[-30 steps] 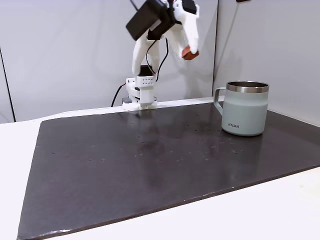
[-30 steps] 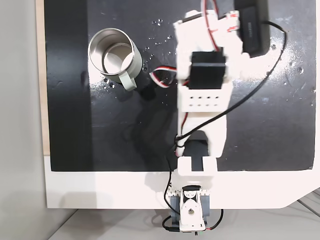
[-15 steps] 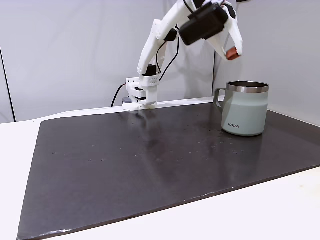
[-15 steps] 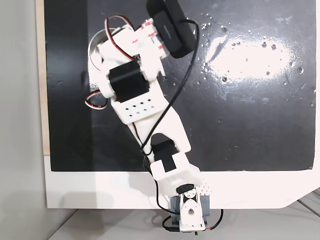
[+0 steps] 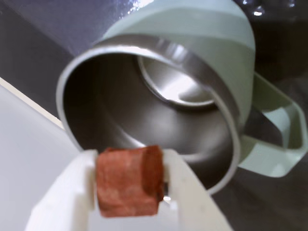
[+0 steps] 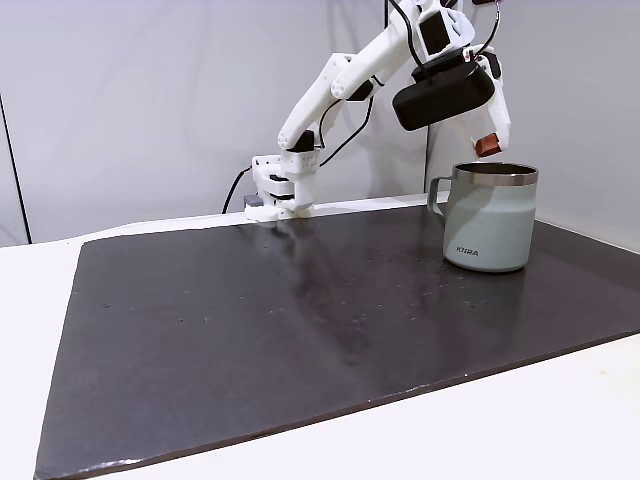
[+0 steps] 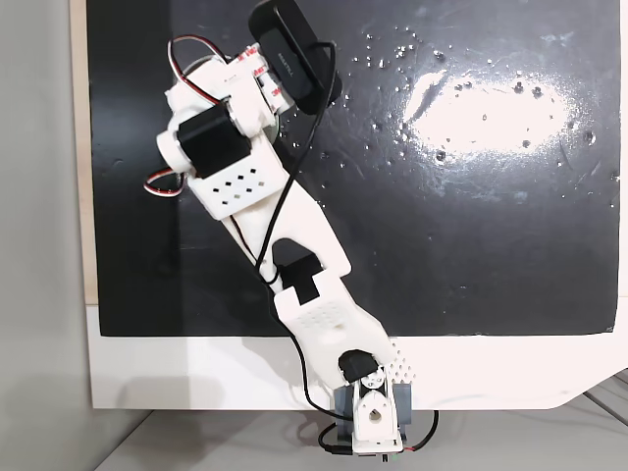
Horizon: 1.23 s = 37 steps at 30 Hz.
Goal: Grasp a cube and put it in the cup.
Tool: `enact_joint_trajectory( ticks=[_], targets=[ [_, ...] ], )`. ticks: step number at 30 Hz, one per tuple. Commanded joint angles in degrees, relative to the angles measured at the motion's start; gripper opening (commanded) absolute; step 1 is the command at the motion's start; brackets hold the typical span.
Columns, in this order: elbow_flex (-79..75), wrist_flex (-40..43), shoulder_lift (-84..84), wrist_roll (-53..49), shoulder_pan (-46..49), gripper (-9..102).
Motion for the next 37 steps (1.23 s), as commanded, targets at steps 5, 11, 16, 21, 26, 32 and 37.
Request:
enact_joint_trajectory(
  ticks=[5,11,16,21,26,32,37],
  targets=[
    [-3.25,0.0,0.53,0.35,-0.35,18],
    [-2.29,0.09,1.85,0.35,-0.18,20],
    [-1.85,0.18,2.81,0.35,-0.18,20],
    [-0.44,0.18,4.31,0.62,-0.18,19],
    [-0.44,0.18,4.83,0.7,-0.09,19],
    [1.93,0.18,7.56,0.62,0.0,19],
    [5.27,0.18,9.93,0.62,0.88,18]
  ],
)
